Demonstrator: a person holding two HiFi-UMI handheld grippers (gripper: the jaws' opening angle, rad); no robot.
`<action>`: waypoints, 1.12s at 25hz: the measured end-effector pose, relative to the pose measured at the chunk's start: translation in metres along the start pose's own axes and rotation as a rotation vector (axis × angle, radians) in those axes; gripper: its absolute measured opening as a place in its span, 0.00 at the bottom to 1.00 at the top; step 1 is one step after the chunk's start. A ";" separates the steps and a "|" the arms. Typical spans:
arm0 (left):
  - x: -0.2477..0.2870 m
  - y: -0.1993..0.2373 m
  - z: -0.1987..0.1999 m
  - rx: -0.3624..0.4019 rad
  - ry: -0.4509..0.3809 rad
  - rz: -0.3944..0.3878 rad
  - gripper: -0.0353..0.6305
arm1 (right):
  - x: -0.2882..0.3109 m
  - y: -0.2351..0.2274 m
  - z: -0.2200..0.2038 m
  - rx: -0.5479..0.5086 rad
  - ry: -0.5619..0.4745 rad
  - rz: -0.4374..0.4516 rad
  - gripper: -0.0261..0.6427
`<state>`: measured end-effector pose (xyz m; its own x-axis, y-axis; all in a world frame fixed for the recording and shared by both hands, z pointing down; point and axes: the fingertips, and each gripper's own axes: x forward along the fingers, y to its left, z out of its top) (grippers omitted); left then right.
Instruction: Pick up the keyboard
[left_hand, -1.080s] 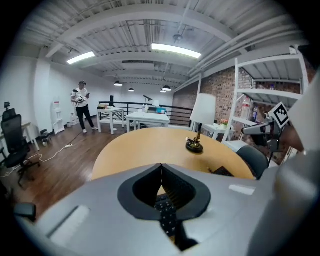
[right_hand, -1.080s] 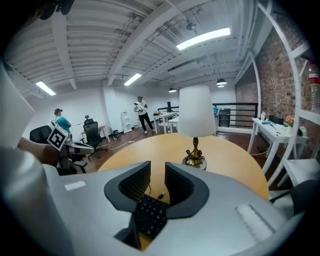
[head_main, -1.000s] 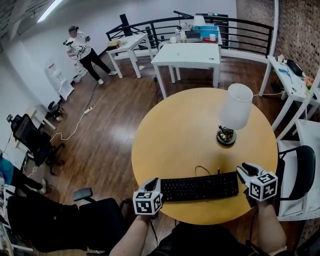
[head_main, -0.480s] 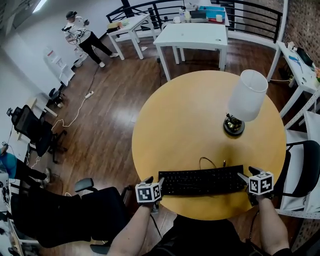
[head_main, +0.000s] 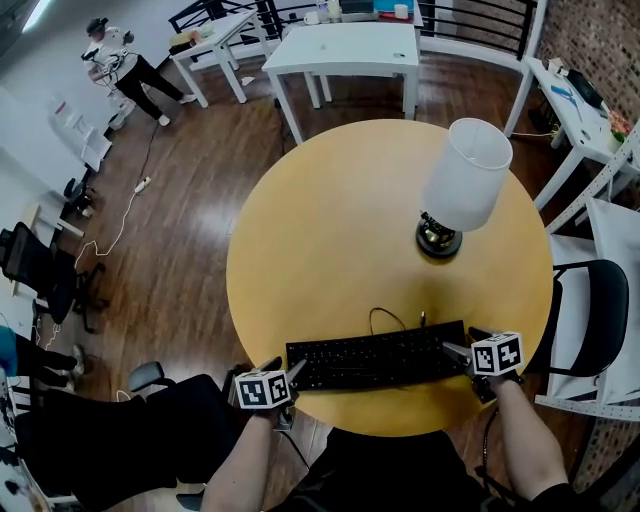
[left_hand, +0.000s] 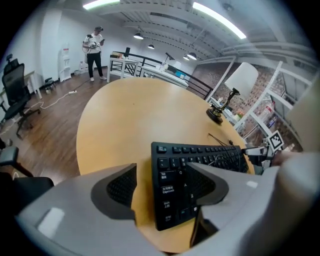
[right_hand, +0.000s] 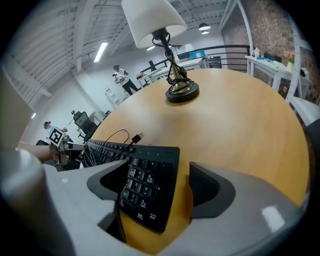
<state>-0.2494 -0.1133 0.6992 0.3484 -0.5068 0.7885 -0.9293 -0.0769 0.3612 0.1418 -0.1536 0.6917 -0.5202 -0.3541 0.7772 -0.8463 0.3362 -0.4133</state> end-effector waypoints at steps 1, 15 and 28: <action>0.002 -0.006 -0.001 0.000 0.005 -0.030 0.51 | -0.001 0.000 -0.002 0.008 0.007 0.010 0.62; 0.013 -0.024 -0.013 0.114 0.093 -0.123 0.56 | 0.003 0.012 -0.016 0.000 0.026 0.121 0.66; 0.012 -0.023 -0.012 0.127 0.100 -0.108 0.57 | 0.016 0.019 -0.013 -0.042 0.063 0.096 0.73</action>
<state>-0.2227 -0.1072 0.7064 0.4516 -0.4023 0.7964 -0.8916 -0.2372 0.3858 0.1184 -0.1416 0.7026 -0.5891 -0.2634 0.7639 -0.7869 0.4021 -0.4681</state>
